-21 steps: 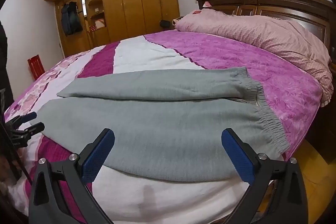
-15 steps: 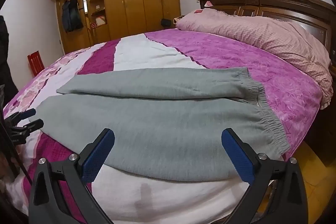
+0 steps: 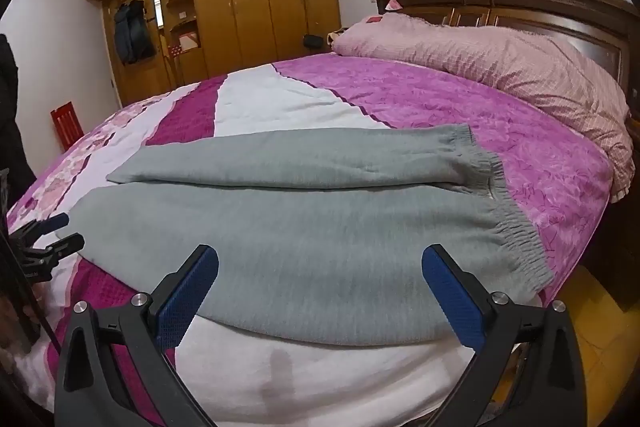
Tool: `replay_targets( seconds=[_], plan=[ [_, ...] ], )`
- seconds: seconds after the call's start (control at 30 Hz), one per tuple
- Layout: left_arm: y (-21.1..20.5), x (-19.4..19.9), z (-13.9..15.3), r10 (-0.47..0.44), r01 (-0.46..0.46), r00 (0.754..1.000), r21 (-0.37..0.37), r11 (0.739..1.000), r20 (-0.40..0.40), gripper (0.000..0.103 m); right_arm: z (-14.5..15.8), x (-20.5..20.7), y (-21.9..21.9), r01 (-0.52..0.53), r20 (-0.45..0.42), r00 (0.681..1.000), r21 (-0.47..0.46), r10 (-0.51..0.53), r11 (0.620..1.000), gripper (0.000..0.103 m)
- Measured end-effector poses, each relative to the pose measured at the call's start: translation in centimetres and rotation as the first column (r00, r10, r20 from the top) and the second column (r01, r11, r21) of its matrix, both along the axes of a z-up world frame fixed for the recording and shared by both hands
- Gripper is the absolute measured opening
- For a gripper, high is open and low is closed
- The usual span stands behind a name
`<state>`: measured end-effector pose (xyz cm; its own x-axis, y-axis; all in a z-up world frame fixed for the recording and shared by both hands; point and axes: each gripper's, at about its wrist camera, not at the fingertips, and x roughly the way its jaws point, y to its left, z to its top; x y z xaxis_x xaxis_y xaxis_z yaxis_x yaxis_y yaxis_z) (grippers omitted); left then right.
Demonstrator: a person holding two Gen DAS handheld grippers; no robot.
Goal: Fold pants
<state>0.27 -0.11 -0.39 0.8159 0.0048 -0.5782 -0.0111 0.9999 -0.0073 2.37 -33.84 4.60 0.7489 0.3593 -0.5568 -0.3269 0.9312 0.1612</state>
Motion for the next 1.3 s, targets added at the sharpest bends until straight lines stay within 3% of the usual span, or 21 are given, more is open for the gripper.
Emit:
replay_targets(
  seconds=[1.3],
  plan=[
    [0.13, 0.32, -0.29, 0.008, -0.008, 1.000, 0.002, 1.000, -0.013, 0.100, -0.08, 0.31, 0.01, 0.014, -0.002, 1.000, -0.018, -0.014, 1.000, 0.102]
  ],
)
